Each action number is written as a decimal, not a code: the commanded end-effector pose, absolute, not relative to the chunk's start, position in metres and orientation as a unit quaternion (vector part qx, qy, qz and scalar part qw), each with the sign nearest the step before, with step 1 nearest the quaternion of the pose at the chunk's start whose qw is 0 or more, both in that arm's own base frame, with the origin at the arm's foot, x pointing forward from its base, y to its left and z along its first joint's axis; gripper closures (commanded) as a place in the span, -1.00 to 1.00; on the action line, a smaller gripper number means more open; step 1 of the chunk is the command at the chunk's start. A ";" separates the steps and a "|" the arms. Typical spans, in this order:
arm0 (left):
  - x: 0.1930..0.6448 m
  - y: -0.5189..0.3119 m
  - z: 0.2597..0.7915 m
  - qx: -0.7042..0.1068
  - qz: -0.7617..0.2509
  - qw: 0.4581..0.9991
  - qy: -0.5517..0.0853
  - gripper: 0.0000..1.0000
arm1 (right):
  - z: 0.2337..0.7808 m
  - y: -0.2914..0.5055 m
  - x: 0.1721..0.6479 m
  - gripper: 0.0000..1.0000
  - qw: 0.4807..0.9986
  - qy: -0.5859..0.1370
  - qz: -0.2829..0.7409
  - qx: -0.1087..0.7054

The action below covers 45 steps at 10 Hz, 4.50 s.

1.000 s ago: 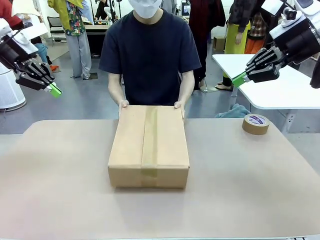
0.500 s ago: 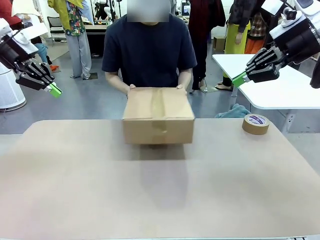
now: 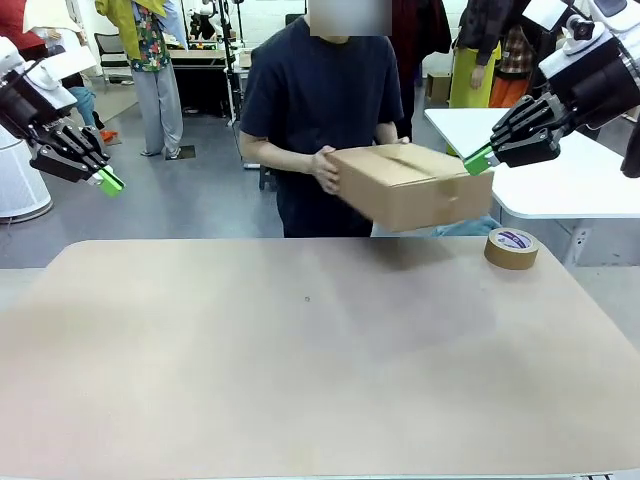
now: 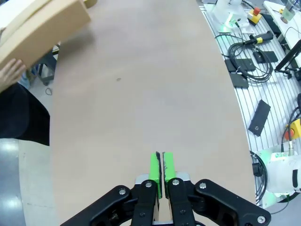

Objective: Wrap the clocks to prevent damage.
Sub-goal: After the human seals the box with tape, release both hands from the side flaps of the Package Box.

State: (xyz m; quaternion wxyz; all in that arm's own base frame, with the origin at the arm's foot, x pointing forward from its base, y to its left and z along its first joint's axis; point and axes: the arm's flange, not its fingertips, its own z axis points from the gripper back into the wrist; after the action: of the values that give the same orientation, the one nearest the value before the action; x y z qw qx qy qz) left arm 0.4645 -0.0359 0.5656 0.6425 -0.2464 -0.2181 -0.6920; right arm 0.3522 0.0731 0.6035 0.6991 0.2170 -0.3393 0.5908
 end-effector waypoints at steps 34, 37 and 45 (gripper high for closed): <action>0.415 0.082 0.528 -0.358 -0.487 0.659 -0.449 -1.00 | 0.535 -0.039 0.337 -1.00 0.705 -0.503 0.380 0.326; 0.415 0.082 0.528 -0.358 -0.487 0.659 -0.449 -1.00 | 0.535 -0.039 0.337 -1.00 0.705 -0.503 0.380 0.326; 0.415 0.082 0.528 -0.358 -0.487 0.659 -0.449 -1.00 | 0.535 -0.039 0.337 -1.00 0.705 -0.503 0.380 0.326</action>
State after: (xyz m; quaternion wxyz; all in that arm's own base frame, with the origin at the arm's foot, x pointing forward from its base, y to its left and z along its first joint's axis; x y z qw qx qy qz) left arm 0.4165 0.0828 0.5240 0.6537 -0.3554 -0.4505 -0.4934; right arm 0.3328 -0.0414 0.5363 0.7123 0.3178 -0.4930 0.3855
